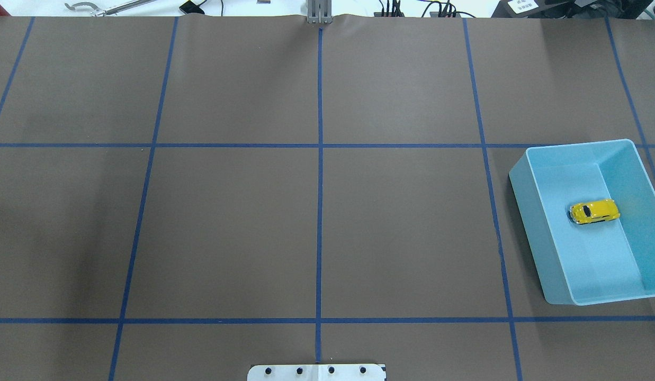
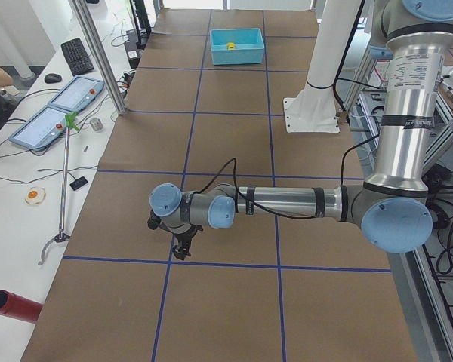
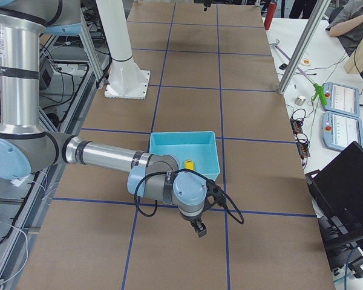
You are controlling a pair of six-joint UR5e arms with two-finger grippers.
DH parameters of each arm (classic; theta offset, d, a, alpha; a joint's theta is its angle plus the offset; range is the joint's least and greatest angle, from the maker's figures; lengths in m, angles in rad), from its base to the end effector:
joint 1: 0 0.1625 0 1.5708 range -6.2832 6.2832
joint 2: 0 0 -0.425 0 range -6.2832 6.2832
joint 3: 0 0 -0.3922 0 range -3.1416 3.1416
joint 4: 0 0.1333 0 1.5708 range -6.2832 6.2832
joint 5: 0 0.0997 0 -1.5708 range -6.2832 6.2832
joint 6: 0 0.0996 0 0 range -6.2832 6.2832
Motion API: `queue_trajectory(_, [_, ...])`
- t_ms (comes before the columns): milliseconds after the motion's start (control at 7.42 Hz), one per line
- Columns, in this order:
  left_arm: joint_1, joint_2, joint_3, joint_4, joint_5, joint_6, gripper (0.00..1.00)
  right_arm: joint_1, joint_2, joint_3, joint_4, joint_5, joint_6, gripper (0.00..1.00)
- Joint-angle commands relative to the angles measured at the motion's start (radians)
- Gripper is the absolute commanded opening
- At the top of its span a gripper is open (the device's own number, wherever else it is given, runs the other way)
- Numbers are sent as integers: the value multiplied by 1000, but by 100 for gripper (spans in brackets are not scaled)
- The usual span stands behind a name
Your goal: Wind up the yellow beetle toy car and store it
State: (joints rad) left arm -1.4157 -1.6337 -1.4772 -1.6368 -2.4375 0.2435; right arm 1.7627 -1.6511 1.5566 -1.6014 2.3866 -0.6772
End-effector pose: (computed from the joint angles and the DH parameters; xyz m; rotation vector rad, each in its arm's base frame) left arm 0.0237 -0.5233 0.6596 0.0718 0.8702 0.3885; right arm 0.1449 -0.4270 0.7033 0.2376 -0.7945 -0.4064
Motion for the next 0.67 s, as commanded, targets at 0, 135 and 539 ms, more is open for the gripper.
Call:
queue_trajectory(0, [0,0,0,0,0,-1,100,21,20,-10,-48,2,374,100])
queue_trajectory(135, [0,0,0,0,0,-1,100,20,30,-12,-48,2,550,100])
queue_trajectory(539, [0,0,0,0,0,-1,100,18,53,-93,-34,-100,570,100])
